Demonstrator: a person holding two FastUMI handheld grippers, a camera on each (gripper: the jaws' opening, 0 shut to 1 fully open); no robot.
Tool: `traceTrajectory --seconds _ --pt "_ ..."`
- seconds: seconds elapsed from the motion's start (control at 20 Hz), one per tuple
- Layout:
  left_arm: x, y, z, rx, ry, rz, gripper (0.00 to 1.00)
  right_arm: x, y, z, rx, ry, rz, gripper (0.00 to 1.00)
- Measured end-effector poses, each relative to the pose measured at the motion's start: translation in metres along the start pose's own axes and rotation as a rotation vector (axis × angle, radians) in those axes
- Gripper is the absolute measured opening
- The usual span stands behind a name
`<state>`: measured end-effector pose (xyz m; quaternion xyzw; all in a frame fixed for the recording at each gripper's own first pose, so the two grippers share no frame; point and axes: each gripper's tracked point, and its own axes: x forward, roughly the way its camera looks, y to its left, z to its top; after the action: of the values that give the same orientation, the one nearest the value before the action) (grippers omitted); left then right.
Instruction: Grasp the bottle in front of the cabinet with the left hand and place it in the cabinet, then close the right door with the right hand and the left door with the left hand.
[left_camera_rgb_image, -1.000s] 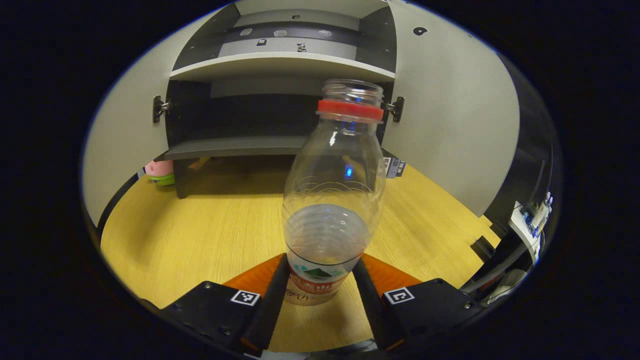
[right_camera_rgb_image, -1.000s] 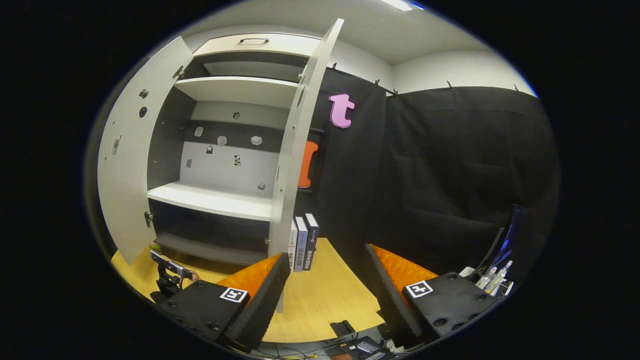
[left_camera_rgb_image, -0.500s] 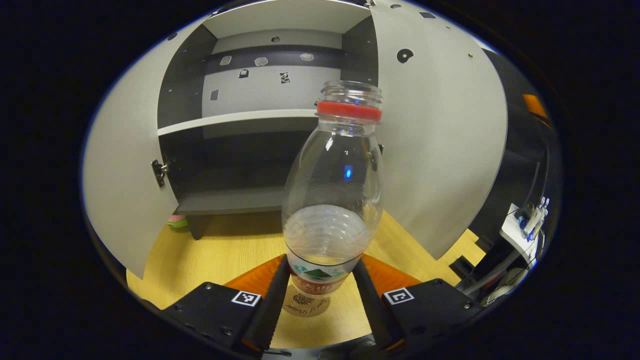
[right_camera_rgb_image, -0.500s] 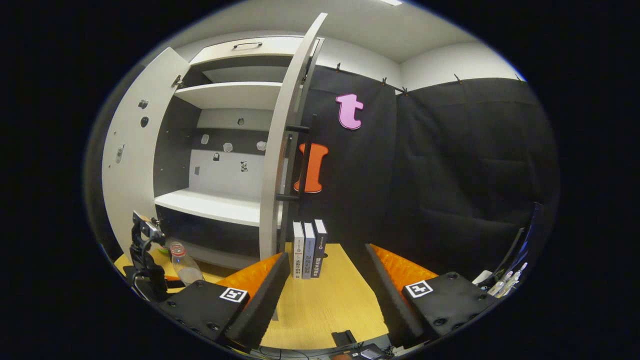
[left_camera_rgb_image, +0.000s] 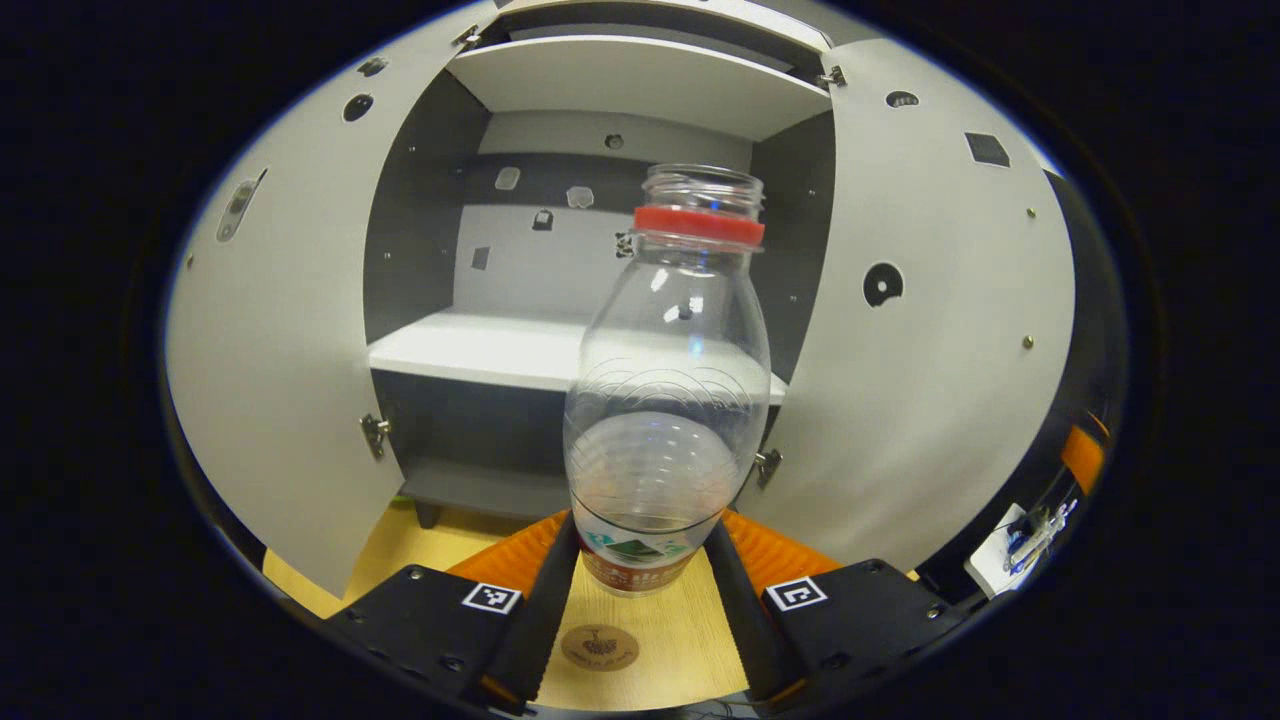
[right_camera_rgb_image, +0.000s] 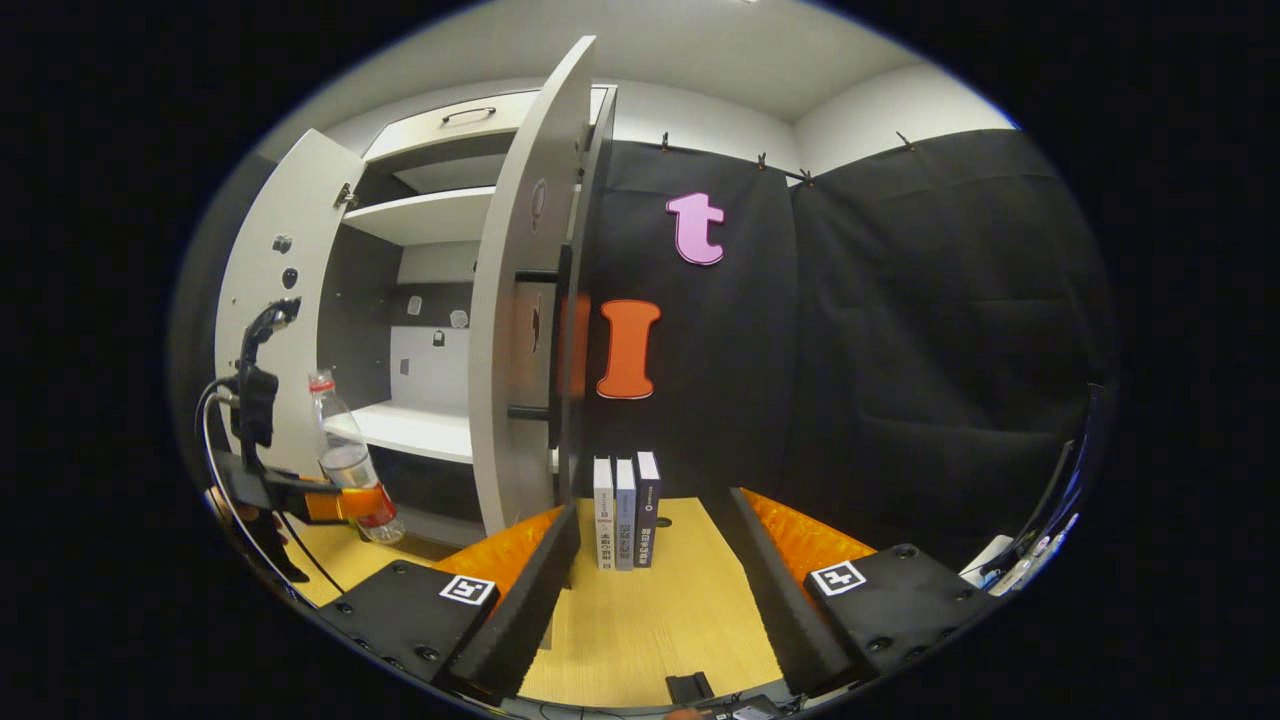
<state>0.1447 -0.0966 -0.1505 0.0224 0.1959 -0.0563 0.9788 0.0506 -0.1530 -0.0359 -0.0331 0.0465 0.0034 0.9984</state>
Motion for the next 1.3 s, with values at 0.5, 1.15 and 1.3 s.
traceTrajectory --seconds 0.5,1.15,1.3 --pt "0.039 -0.004 0.094 0.054 -0.023 0.032 0.75 -0.002 -0.047 -0.009 0.052 0.005 -0.019 0.98" --pt "0.130 -0.020 0.138 0.113 0.029 -0.001 0.75 -0.008 -0.092 -0.024 0.114 0.012 -0.177 0.98" --pt "0.159 -0.020 0.129 0.127 0.081 -0.011 0.74 -0.005 -0.096 -0.029 0.129 0.034 -0.206 0.89"
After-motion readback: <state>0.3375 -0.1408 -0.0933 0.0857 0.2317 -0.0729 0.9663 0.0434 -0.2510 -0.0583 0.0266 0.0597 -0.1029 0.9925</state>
